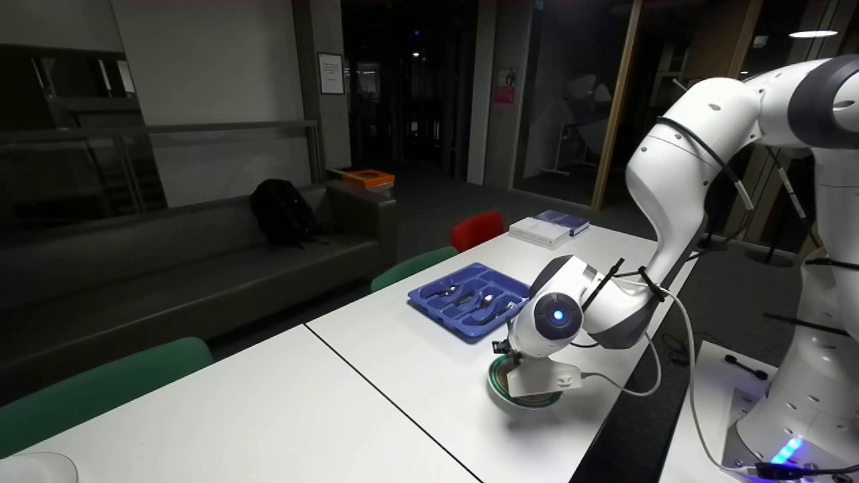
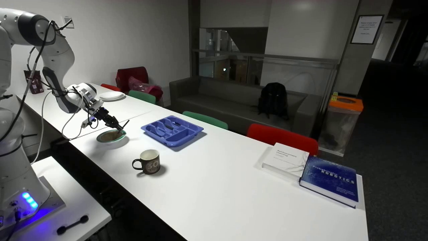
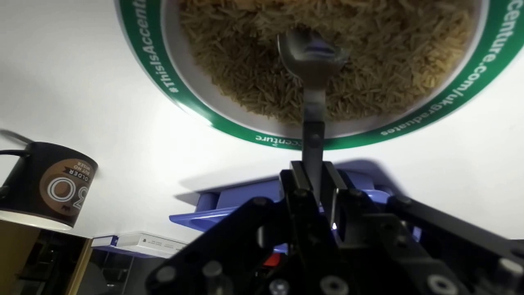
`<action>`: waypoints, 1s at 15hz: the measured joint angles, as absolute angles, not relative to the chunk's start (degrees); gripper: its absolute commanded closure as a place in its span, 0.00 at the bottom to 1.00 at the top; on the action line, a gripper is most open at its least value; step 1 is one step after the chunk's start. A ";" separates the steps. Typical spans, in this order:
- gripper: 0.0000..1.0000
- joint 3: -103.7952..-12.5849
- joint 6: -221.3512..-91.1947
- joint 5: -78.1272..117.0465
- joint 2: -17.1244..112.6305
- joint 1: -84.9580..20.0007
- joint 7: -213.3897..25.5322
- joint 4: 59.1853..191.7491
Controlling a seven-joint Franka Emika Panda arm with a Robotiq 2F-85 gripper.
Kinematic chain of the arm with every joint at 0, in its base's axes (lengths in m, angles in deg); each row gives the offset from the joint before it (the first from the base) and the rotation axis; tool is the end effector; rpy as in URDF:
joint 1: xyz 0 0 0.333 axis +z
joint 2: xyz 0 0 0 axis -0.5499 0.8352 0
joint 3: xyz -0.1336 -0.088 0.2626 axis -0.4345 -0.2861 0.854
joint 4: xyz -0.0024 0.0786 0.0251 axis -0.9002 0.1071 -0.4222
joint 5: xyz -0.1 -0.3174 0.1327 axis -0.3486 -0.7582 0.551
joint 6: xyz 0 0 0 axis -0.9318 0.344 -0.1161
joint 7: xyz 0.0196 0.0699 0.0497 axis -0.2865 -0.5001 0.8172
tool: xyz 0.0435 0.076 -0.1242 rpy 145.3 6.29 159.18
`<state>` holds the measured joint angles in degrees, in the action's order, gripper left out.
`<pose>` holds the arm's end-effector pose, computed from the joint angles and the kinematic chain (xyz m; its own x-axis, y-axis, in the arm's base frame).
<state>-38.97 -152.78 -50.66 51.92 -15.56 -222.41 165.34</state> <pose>0.4273 0.2226 0.1647 0.5985 -0.4581 0.6572 -0.6678 -0.7385 0.0934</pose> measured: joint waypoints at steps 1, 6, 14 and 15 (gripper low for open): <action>0.97 -38.97 -152.78 -49.89 51.92 -15.56 -221.85 165.27; 0.97 -38.97 -152.75 -45.52 51.93 -15.55 -218.40 164.77; 0.97 -39.56 -151.95 -38.35 51.92 -15.53 -211.46 162.32; 0.97 -39.64 -151.77 -37.74 51.92 -15.51 -210.89 161.95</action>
<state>-39.64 -151.77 -37.74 51.92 -15.51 -210.89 161.95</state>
